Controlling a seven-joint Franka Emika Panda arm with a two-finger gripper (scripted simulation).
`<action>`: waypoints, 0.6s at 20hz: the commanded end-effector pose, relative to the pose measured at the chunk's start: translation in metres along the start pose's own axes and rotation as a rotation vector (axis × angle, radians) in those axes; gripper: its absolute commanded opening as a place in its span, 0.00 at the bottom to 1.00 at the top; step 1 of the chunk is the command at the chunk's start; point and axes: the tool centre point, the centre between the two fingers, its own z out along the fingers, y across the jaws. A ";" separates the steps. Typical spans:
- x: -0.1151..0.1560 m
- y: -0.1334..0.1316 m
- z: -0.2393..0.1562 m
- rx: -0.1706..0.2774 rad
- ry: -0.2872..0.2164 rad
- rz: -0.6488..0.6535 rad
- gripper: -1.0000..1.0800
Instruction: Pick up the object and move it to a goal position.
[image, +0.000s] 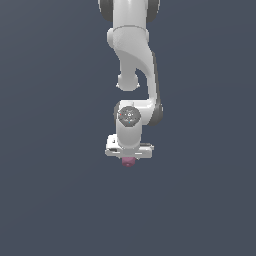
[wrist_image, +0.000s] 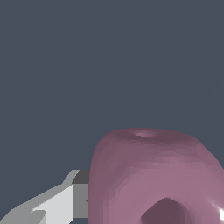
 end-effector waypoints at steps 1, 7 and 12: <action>0.000 0.000 0.000 0.000 0.000 0.000 0.00; 0.000 0.000 0.000 0.000 0.000 0.000 0.00; 0.005 0.002 -0.011 0.000 0.012 0.003 0.00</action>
